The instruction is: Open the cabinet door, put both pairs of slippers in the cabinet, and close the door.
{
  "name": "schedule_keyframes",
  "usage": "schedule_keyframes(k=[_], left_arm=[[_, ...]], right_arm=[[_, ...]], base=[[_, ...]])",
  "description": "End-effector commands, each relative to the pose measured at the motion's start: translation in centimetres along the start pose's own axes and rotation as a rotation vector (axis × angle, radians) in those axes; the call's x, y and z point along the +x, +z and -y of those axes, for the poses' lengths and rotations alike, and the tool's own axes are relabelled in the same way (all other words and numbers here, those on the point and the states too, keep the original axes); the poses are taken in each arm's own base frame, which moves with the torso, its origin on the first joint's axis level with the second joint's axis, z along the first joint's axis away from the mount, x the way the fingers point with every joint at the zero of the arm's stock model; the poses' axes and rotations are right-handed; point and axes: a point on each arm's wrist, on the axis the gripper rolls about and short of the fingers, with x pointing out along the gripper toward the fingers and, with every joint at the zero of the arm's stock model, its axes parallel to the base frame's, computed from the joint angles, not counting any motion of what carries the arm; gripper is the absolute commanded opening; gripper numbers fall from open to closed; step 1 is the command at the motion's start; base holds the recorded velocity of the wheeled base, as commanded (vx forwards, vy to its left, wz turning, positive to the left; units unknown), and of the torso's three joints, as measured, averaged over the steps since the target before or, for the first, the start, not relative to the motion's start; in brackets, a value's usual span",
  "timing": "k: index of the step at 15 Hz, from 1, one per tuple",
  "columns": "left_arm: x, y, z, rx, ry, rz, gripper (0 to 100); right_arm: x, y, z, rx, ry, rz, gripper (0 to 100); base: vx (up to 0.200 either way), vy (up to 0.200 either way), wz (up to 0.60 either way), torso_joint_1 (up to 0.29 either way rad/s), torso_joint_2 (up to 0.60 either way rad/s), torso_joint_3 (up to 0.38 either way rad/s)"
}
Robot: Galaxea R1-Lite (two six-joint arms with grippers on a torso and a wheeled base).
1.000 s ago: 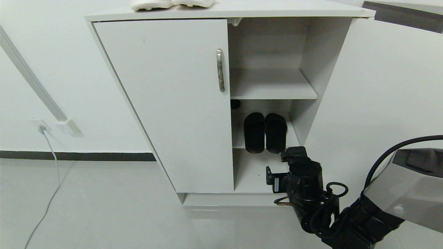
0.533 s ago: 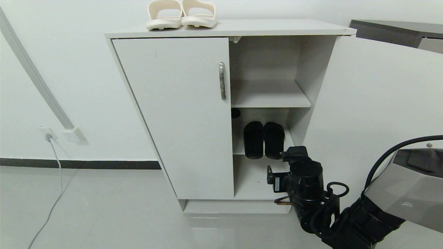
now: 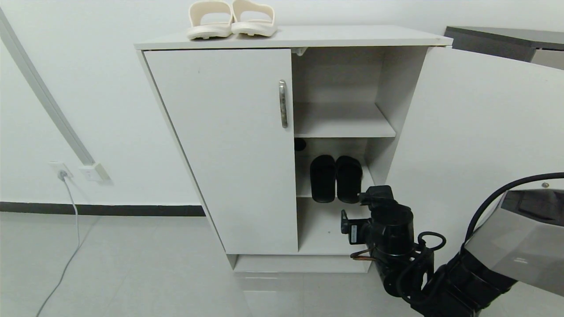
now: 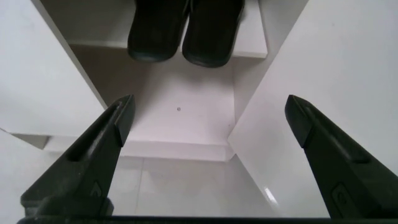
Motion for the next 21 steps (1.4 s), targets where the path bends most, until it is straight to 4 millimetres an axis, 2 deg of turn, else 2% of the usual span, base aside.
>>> schedule_keyframes(k=[1, 19, 21], left_arm=[[0.0, 0.0, 0.0, 0.0, 0.0, -0.001, 0], [0.0, 0.0, 0.0, -0.006, 0.002, -0.001, 0], [0.0, 0.0, 0.0, -0.006, 0.002, -0.001, 0]], right_arm=[[0.05, 0.18, 0.08, 0.001, -0.002, 0.011, 100], [-0.28, -0.03, 0.18, 0.001, 0.004, 0.023, 100], [-0.59, -0.28, 0.41, -0.015, 0.007, 0.024, 100]], base=[[0.0, 0.0, 0.0, 0.0, 0.0, 0.0], [0.0, 0.2, 0.0, 0.002, 0.0, 0.003], [0.0, 0.0, 0.0, 0.0, 0.0, 0.0]])
